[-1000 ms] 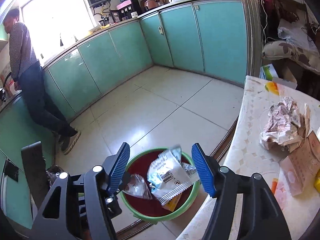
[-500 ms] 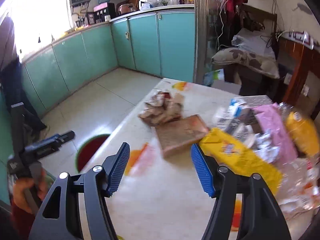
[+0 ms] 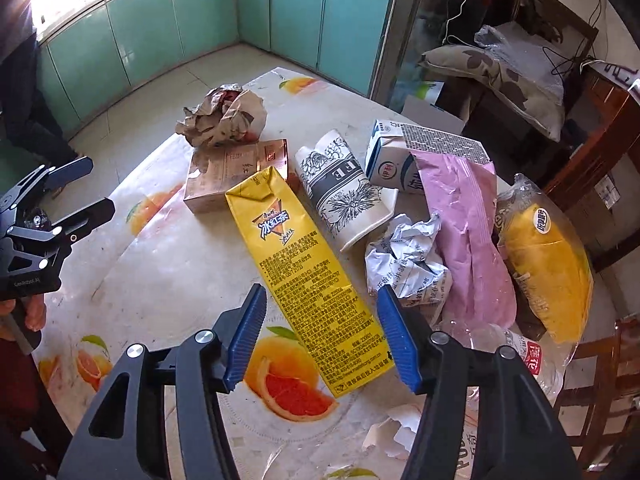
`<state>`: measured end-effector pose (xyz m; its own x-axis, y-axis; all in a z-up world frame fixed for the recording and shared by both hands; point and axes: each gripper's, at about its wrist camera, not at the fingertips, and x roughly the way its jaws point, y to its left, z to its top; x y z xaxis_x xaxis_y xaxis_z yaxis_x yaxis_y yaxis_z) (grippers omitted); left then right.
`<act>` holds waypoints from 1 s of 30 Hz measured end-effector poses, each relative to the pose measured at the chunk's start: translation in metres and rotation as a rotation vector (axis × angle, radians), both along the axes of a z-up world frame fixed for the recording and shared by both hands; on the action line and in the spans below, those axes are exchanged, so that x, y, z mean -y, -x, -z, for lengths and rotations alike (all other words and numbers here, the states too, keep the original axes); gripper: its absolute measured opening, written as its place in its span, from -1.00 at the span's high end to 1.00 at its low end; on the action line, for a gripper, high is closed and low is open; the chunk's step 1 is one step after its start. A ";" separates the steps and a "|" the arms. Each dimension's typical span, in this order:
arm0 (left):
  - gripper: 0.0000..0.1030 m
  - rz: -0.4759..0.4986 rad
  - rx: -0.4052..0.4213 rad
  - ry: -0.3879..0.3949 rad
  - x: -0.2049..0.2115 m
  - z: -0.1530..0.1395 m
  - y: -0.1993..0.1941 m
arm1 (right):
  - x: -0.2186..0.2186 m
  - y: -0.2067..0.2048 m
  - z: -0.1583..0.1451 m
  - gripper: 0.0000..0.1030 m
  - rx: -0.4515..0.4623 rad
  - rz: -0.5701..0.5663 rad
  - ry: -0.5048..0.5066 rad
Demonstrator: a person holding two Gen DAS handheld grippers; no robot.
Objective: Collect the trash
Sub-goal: 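Grasp the yellow juice carton with the right gripper, then grasp the crumpled foil paper with the left gripper while the right holds the carton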
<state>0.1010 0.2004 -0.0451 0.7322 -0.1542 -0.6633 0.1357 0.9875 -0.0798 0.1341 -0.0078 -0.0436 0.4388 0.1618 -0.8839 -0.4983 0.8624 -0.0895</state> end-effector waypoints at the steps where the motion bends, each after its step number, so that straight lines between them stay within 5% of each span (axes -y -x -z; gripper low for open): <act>1: -0.77 0.006 -0.007 0.001 0.004 0.002 -0.002 | -0.003 0.001 0.004 -0.06 0.004 -0.014 0.019; 7: -0.77 0.000 -0.047 0.060 0.009 0.006 -0.013 | -0.008 0.003 0.014 0.26 0.014 -0.031 0.004; 12: -0.77 -0.020 -0.059 0.066 0.010 0.011 -0.015 | 0.006 0.019 0.010 0.32 0.021 0.003 -0.140; 17: -0.77 -0.076 -0.098 0.163 -0.007 0.013 -0.026 | 0.030 0.050 0.008 0.32 0.035 0.085 -0.306; 21: -0.77 -0.117 -0.107 0.148 -0.012 0.005 -0.041 | 0.055 0.066 0.004 0.32 0.058 0.171 -0.426; 30: -0.77 -0.020 -0.136 0.021 0.026 -0.006 -0.107 | 0.071 0.069 0.006 0.31 0.014 0.206 -0.424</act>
